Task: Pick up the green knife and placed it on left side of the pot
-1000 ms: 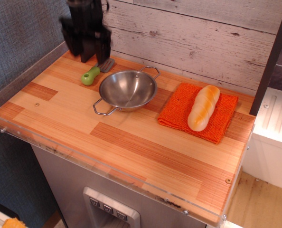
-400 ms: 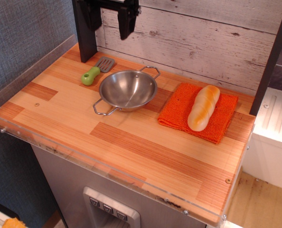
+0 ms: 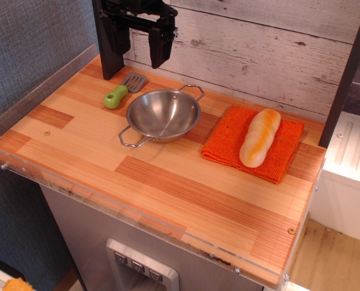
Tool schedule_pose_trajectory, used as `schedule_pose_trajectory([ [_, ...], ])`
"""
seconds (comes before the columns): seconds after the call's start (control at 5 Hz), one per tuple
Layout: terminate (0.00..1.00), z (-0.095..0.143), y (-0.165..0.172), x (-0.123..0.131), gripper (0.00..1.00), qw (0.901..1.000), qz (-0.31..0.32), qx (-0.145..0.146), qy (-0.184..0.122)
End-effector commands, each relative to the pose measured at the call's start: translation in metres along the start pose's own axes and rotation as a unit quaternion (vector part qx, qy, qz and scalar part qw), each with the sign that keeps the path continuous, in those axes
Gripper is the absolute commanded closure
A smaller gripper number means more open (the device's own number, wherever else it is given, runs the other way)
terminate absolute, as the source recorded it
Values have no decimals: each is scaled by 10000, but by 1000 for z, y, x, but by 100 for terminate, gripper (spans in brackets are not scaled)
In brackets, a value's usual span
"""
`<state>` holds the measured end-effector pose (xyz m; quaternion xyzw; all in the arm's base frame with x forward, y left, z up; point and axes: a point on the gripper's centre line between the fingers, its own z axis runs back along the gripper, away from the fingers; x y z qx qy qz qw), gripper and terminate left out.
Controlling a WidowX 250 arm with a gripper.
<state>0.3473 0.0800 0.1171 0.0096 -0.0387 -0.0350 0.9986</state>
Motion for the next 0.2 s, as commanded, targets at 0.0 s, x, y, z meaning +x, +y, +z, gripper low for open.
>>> schedule_pose_trajectory([
  [0.0, 100, 13, 3, -4, 0, 9998, -54, 42, -174],
])
